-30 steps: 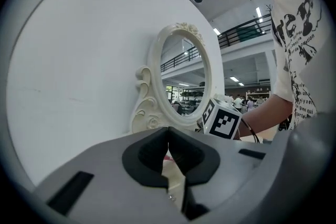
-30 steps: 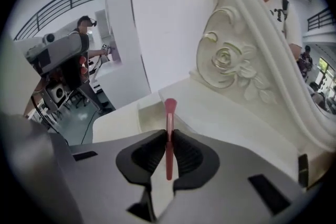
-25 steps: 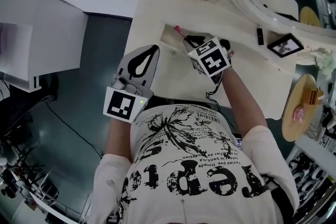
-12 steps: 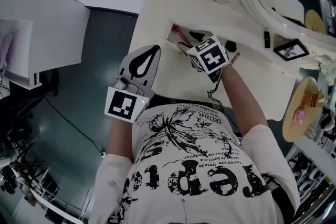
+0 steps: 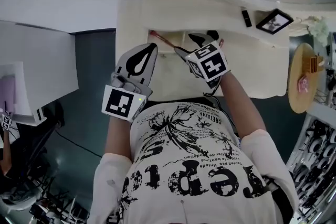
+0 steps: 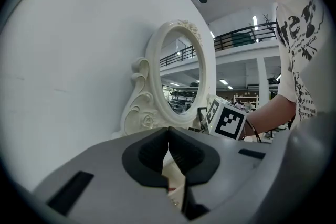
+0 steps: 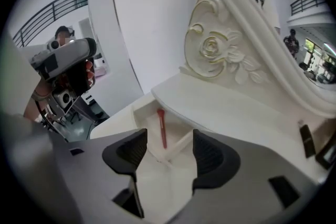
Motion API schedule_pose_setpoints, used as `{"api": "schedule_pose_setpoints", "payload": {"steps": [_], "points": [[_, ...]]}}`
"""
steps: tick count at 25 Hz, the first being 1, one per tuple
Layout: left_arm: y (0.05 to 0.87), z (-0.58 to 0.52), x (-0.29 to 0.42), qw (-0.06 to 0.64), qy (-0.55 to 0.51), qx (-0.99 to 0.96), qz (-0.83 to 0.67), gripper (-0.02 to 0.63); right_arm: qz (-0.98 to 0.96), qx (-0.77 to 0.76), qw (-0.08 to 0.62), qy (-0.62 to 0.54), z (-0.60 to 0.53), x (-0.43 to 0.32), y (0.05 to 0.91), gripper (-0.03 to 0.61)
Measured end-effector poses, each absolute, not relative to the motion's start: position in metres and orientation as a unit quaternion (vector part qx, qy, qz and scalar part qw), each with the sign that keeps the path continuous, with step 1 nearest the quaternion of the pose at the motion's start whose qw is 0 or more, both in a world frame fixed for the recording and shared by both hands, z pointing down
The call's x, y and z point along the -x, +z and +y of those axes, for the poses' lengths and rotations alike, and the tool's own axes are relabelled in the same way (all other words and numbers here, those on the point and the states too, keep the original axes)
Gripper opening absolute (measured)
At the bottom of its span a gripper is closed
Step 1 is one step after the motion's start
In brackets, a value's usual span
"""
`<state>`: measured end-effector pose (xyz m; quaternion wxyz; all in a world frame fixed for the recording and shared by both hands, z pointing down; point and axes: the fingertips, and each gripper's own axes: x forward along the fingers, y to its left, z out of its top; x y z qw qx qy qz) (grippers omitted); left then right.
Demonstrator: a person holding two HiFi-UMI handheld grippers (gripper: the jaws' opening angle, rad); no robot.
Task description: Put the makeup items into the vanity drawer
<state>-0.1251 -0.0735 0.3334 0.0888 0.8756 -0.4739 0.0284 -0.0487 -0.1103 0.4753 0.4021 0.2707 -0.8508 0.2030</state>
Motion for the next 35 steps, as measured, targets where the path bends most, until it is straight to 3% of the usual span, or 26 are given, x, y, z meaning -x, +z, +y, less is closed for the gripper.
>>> {"api": "schedule_pose_setpoints", "payload": {"steps": [13, 24, 30, 31, 35], "points": [[0.358, -0.099, 0.019, 0.098, 0.068, -0.933, -0.338, 0.014, -0.732, -0.464, 0.397, 0.3, -0.112, -0.116, 0.521, 0.273], [0.379, -0.115, -0.023, 0.125, 0.078, -0.934, -0.326, 0.014, -0.676, -0.499, 0.396, 0.37, -0.123, -0.152, 0.572, 0.218], [0.374, -0.12, -0.027, 0.126, 0.053, -0.93, -0.341, 0.014, -0.656, -0.512, 0.412, 0.372, -0.127, -0.161, 0.578, 0.117], [0.373, -0.119, -0.027, 0.125, 0.053, -0.93, -0.342, 0.014, -0.654, -0.51, 0.414, 0.375, -0.127, -0.162, 0.579, 0.068], [0.375, -0.112, -0.022, 0.117, 0.068, -0.931, -0.34, 0.014, -0.651, -0.512, 0.415, 0.377, -0.124, -0.164, 0.574, 0.061]]}}
